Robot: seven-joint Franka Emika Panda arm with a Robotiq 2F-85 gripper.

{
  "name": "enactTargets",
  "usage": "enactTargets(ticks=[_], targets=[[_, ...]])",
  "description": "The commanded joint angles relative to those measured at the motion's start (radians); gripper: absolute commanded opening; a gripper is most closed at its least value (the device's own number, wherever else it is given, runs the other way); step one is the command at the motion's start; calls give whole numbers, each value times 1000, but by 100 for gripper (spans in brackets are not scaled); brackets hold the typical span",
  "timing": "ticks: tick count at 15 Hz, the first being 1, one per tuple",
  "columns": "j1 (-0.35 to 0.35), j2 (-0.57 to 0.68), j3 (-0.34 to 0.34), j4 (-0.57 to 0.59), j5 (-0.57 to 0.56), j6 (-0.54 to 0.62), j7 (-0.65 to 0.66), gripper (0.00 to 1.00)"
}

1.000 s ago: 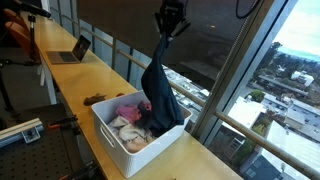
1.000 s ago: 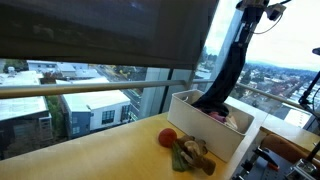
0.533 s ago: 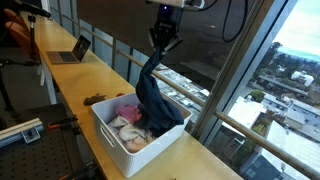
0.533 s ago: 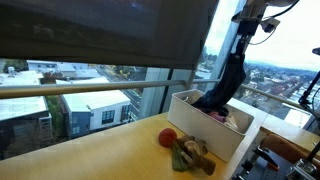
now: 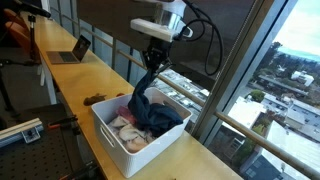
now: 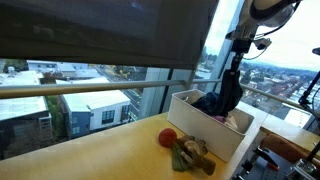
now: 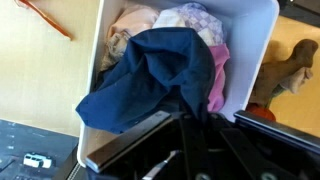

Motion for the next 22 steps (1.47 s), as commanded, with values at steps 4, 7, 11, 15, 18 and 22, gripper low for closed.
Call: enactTargets(ticks=[4,7,11,15,18,22], targets=[[13,13,-4,-52,-5,61,2,1],[16,16,-3,-59,-7,60,4,1],[23,11,-1,-59,-12,58,12,39],[32,0,1,-55,-11,53,17,66],[42,-18,5,-49,-11,46,21,89],[66,-47,17,-55,-11,49,27,100]])
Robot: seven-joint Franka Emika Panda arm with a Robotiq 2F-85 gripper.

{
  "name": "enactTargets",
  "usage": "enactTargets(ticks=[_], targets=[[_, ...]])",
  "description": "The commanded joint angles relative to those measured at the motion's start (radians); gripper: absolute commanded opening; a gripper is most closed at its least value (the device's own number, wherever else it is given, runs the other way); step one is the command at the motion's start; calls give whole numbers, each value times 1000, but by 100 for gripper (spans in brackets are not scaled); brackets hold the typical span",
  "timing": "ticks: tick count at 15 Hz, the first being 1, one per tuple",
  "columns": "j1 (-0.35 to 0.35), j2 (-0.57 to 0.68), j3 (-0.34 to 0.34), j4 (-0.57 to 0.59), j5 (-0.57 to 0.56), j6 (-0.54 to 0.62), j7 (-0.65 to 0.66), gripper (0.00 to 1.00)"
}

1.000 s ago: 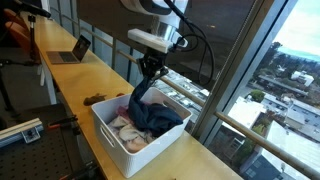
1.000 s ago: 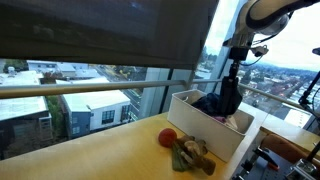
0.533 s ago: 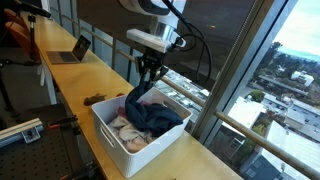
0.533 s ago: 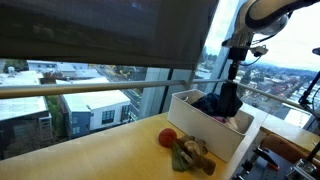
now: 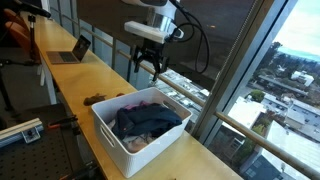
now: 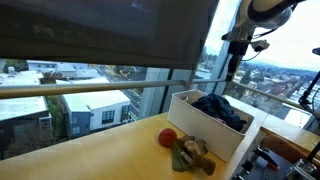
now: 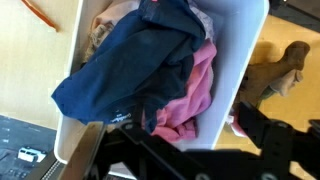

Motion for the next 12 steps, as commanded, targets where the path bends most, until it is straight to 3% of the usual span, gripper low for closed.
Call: enactTargets(ticks=[1,6,12], targets=[[26,-39,16,-14,-9,15,19,100],[85,-66,56,-74,-11,68,48,100],[176,-97,130,-223,-62,187,77,100]])
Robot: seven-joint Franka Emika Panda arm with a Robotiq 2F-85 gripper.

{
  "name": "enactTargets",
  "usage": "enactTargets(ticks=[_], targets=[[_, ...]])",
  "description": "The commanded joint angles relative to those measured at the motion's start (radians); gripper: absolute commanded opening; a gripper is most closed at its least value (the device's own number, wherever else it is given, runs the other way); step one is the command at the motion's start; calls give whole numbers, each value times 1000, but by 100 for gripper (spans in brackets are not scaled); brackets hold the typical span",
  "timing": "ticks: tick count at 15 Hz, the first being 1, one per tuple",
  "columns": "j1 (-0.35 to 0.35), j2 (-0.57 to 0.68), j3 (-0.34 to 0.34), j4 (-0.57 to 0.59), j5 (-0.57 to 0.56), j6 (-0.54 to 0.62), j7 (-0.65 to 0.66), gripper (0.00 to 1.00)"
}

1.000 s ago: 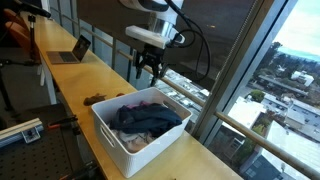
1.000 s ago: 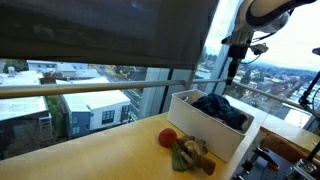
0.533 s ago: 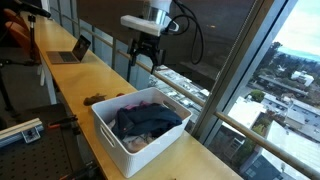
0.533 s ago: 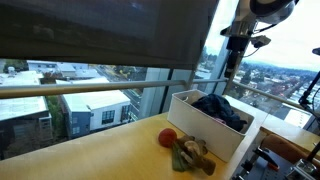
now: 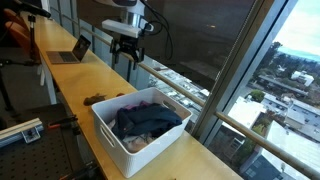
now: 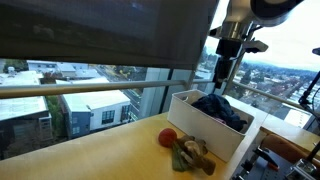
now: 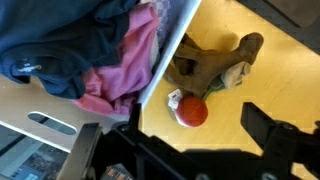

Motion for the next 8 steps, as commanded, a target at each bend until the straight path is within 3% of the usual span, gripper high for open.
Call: enactTargets(ticks=[1,8], targets=[[48,-57,39,-120,-55,75,24,100],[117,-27,92,-236,-132,138,67,100]])
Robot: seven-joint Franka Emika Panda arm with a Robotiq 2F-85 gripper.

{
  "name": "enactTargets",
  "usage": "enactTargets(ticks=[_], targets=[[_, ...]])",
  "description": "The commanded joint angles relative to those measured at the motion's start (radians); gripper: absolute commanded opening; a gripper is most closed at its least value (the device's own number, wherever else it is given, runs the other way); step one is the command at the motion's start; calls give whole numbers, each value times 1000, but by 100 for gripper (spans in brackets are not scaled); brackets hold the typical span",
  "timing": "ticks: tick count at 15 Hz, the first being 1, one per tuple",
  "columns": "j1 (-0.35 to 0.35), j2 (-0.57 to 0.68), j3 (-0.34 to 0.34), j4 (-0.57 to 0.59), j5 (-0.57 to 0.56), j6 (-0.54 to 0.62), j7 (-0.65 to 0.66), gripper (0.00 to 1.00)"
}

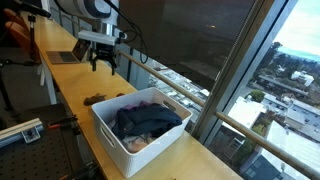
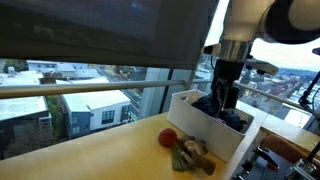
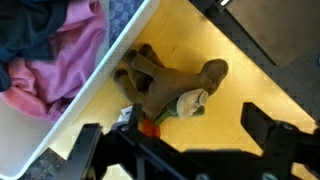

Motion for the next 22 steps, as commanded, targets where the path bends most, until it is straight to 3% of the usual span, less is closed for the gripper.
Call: enactTargets(ticks=[1,12,22], targets=[[19,-8,18,-69,-49,52,24,100],[41,149,45,-51,-38,179,2,100],[-7,411,28,138,-15,203,-15,100]])
